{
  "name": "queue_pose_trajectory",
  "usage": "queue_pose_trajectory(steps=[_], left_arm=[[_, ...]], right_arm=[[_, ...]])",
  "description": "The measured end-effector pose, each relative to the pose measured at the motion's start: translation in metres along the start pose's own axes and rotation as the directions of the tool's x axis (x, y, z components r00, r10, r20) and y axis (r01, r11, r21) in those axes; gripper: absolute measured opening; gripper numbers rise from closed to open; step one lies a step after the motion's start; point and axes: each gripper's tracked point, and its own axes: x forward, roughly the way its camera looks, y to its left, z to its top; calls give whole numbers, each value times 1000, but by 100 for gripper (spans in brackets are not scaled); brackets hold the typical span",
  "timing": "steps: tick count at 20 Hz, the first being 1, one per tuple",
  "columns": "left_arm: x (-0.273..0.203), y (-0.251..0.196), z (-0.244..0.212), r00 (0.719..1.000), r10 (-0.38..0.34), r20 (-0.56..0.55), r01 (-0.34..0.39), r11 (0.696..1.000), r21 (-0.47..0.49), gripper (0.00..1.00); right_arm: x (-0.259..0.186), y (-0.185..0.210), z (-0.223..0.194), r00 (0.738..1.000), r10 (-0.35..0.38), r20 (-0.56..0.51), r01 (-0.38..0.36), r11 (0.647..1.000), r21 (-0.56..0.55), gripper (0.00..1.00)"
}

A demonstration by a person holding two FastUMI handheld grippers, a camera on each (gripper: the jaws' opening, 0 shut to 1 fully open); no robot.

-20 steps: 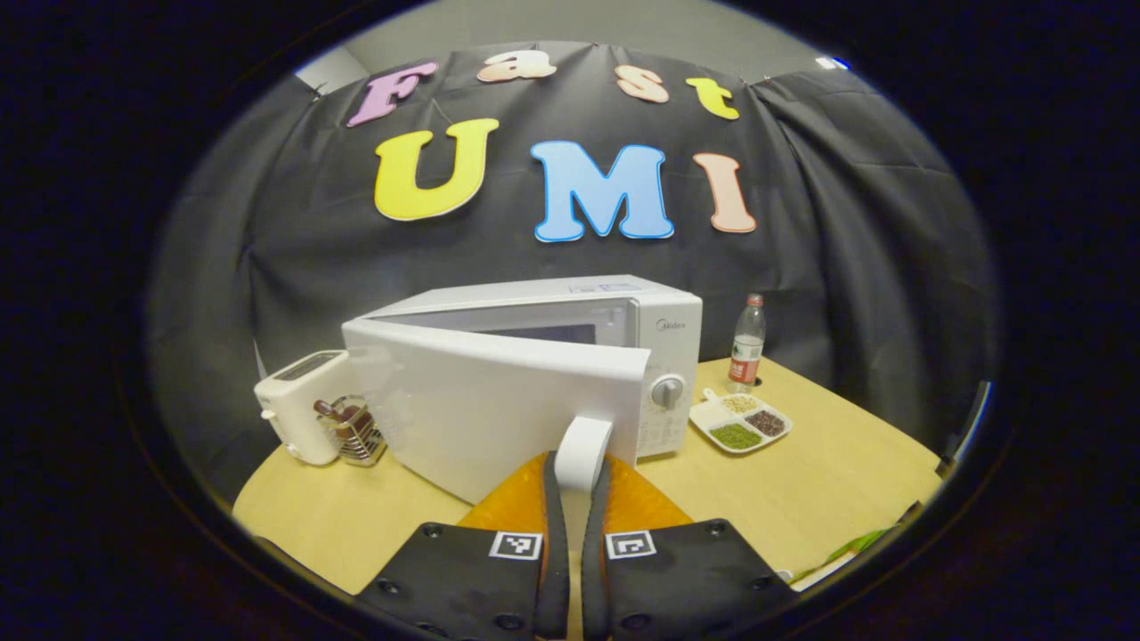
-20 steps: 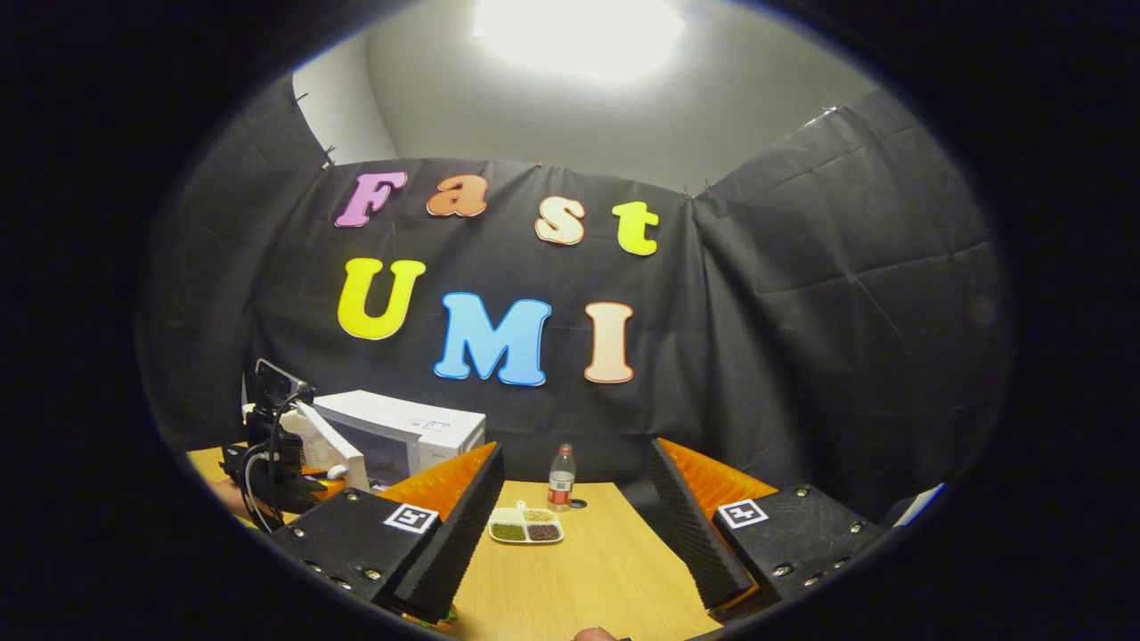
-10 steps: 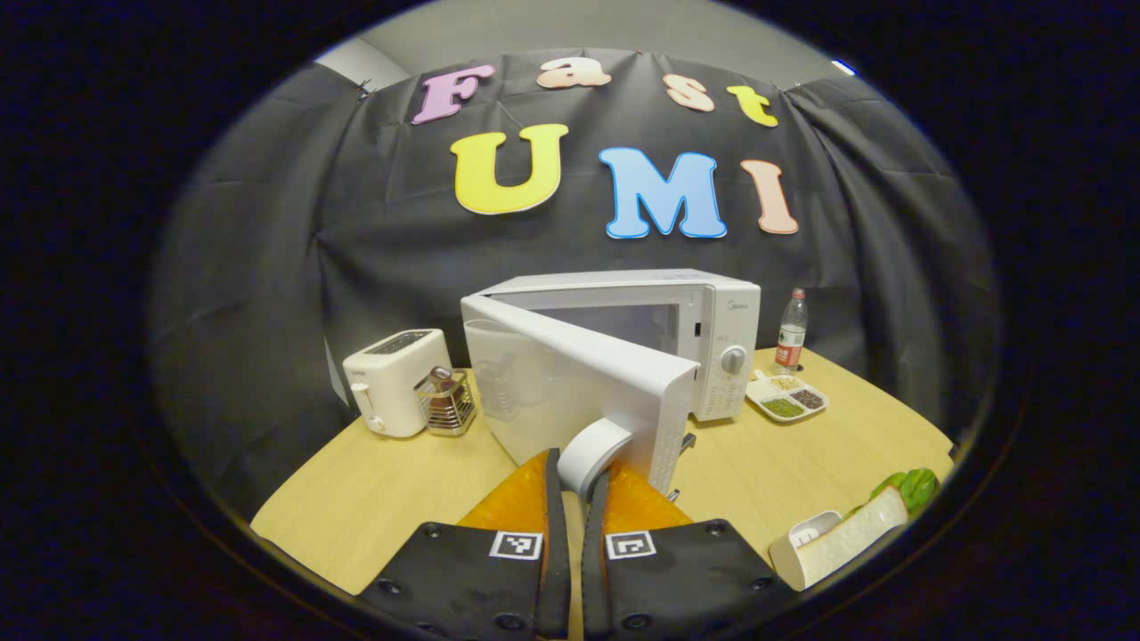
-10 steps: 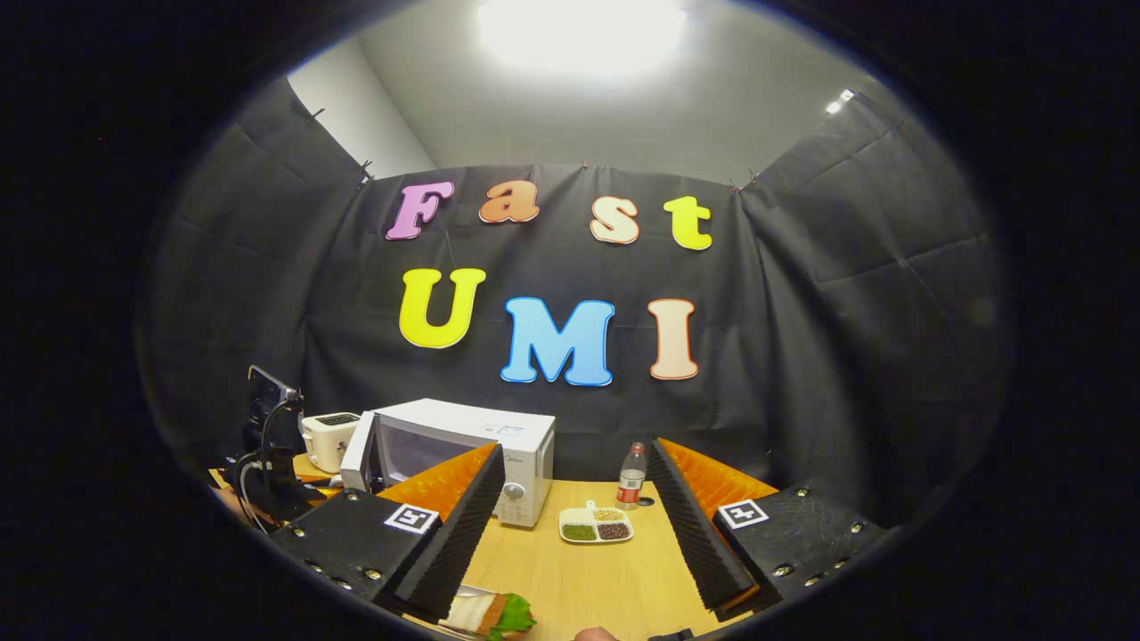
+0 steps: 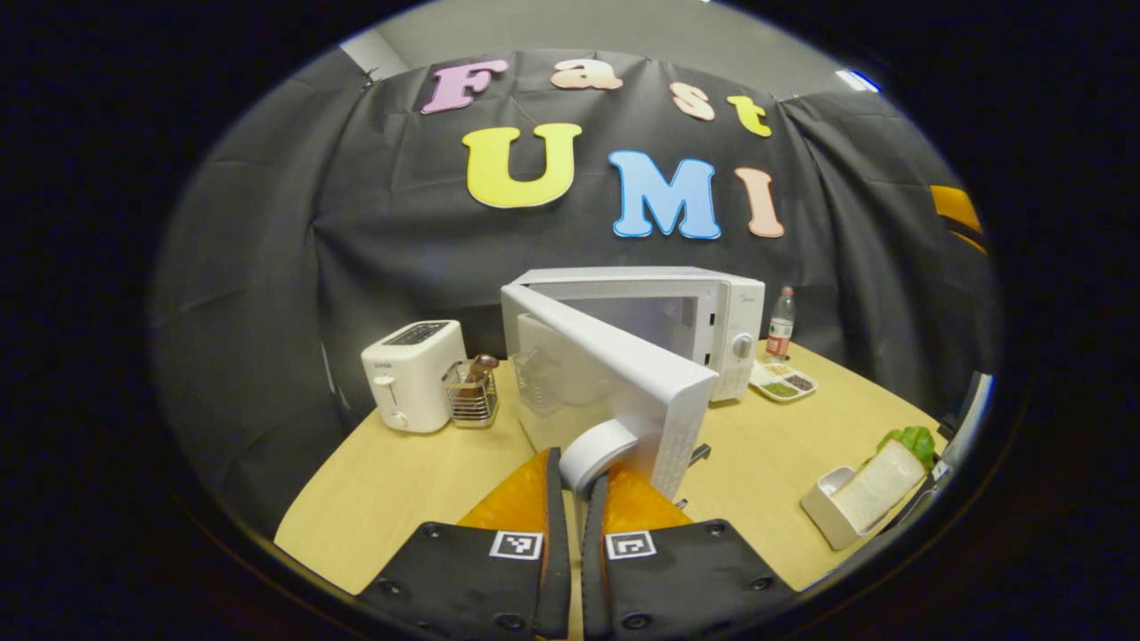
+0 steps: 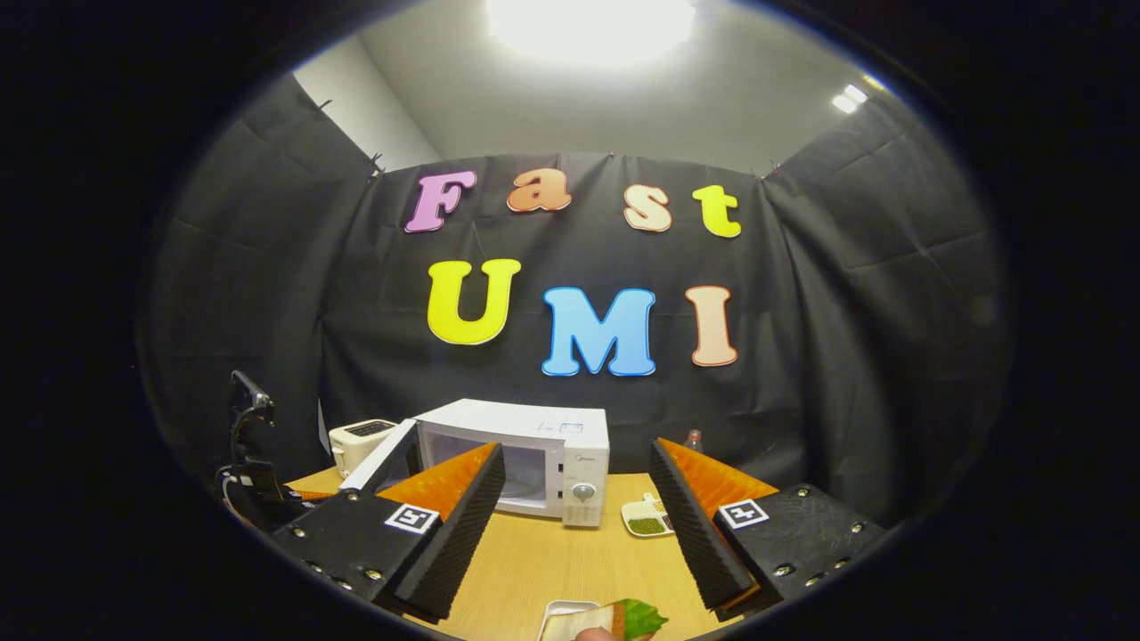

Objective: Open the microwave oven with the left hand, put the food in, and close the microwave oven.

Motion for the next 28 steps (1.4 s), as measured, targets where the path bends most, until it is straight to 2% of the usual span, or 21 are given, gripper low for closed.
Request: queue_pose_trajectory(steps=[5,7,8,9,12,14,18,21,22,23,28], left_arm=[[-7,43,-4,1000,14,0,-14,1000,15,13],[-11,63,-9,1000,28,-11,-29,999,-26,16],[-16,69,-12,999,34,-19,-35,997,-65,14],[-16,76,-14,999,44,-24,-46,993,-107,19],[-35,88,-16,994,105,-7,-105,983,-149,21],[-52,96,-8,988,154,21,-149,977,-153,27],[-86,96,12,974,215,66,-203,967,-154,66],[-113,86,37,961,248,119,-234,965,-122,98],[-122,80,46,958,251,138,-236,965,-114,95],[-129,74,54,954,255,154,-240,964,-110,98],[-147,44,85,942,268,204,-249,962,-113,97]], right_arm=[[9,36,3,1000,-8,6,7,999,34,98],[12,43,3,1000,-5,2,5,1000,23,98],[14,45,4,1000,-1,0,1,1000,16,98],[15,46,4,1000,3,-4,-3,1000,11,98],[19,42,0,999,23,-33,-22,1000,16,98],[20,34,-6,997,34,-64,-33,999,17,98],[24,4,-28,988,27,-153,-23,999,28,98],[25,-18,-55,966,22,-257,-6,998,62,99],[24,-25,-64,956,24,-293,-1,997,78,99],[24,-30,-73,946,31,-323,2,995,99,99],[15,-54,-116,882,83,-465,1,984,177,99]])
